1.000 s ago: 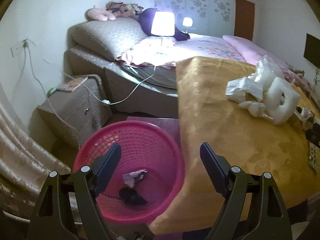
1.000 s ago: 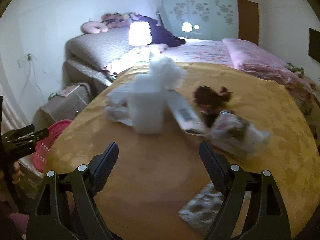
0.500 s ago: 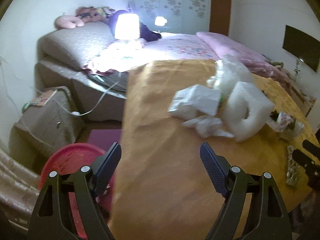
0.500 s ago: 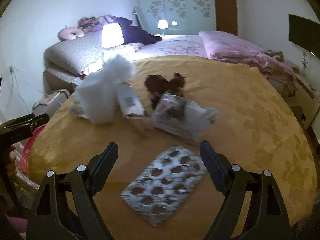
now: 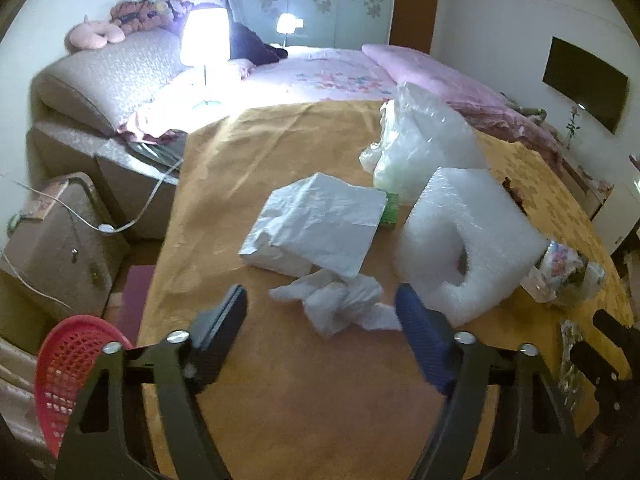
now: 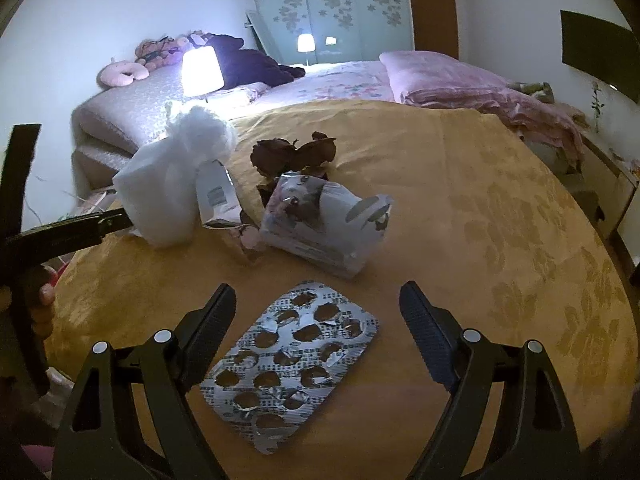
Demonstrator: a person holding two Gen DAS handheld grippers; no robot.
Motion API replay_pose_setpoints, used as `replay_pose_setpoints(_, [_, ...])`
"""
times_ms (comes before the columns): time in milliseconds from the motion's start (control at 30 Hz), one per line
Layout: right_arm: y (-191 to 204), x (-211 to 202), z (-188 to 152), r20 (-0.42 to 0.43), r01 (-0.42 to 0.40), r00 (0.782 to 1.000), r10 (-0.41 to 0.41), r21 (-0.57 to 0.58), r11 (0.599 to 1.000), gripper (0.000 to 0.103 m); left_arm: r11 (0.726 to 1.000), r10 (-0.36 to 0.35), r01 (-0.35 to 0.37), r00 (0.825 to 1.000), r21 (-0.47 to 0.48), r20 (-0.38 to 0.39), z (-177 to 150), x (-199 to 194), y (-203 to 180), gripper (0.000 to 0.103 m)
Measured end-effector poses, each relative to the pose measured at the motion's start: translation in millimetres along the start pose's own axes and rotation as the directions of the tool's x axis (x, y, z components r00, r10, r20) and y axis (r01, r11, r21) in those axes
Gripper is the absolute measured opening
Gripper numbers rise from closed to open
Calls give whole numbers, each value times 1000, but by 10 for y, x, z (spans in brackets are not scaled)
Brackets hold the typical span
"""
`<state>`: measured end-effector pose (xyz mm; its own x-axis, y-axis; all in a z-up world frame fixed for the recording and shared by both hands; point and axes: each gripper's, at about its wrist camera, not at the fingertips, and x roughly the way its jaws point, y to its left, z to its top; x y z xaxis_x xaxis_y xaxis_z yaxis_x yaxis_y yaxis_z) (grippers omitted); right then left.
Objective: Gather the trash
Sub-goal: 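Move both tools back over the bedspread toward the remaining trash, then grasp the white crumpled tissue with the left tool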
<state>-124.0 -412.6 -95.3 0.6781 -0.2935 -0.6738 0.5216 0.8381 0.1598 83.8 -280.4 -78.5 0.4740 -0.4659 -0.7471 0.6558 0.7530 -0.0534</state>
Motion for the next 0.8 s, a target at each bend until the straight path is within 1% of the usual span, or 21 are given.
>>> replay_pose_setpoints(33, [-16, 6, -1, -1, 1, 1000, -1, 5, 1000, 81, 1000, -11, 10, 1000, -9, -13, 11, 41, 4, 63])
replay_pose_setpoints(100, [-48, 22, -9, -7, 0, 1000, 0, 17, 1000, 81, 999, -30, 29, 999, -21, -29, 23, 90, 12, 52])
replay_pose_setpoints(167, [-78, 46, -22, -15, -1, 1000, 2, 31, 1000, 81, 999, -39, 38, 999, -20, -30, 30, 108, 6, 45])
replay_pose_setpoints(200, [-85, 57, -29, -18, -1, 1000, 2, 35, 999, 81, 999, -39, 38, 999, -17, -28, 23, 99, 6, 40])
replay_pose_setpoints(233, [-91, 65, -29, -19, -1, 1000, 2, 36, 999, 81, 999, -41, 41, 999, -15, -28, 15, 90, 18, 38])
replay_pose_setpoints(333, [-96, 76, -42, -23, -4, 1000, 5, 42, 999, 81, 999, -41, 41, 999, -11, -25, -17, 53, 38, 36])
replay_pose_setpoints(433, [-85, 81, -59, -26, -6, 1000, 7, 45, 999, 81, 999, -45, 44, 999, -21, -23, -73, -9, 64, 36])
replay_pose_setpoints(533, [-38, 81, -70, -27, -10, 1000, 11, 37, 999, 81, 999, -41, 41, 999, -10, -20, -157, -88, 70, 36])
replay_pose_setpoints(667, [68, 69, -104, -28, -21, 999, 21, 17, 1000, 81, 1000, -23, 24, 1000, 16, -8, -313, -246, 91, 36])
replay_pose_setpoints(800, [211, 79, -136, -27, -28, 999, 27, -32, 999, 81, 1000, -12, 12, 1000, 19, -8, -436, -373, 155, 36])
